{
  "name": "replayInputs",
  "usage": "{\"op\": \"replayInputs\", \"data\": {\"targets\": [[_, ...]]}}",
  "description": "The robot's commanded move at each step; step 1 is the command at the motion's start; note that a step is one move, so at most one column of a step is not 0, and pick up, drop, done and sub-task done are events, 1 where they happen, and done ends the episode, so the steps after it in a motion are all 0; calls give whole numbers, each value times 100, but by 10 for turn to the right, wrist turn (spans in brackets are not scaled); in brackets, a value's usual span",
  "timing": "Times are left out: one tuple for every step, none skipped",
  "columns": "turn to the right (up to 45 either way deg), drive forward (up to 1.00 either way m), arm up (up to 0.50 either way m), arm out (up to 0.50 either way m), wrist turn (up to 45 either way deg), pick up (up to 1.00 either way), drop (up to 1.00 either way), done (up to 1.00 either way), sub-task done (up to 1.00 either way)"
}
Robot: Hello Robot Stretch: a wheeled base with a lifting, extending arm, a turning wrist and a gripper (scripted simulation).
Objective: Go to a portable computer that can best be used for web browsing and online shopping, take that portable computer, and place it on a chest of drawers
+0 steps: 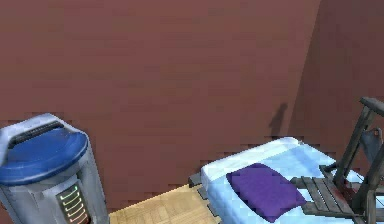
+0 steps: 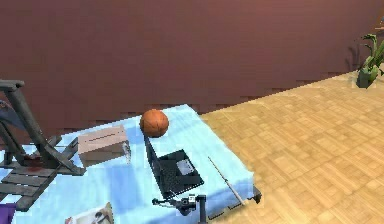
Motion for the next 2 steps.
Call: {"op": "replayInputs", "data": {"targets": [[0,0,0,0,0,100,0,0,0],[0,0,10,0,0,0,0,0,0]]}}
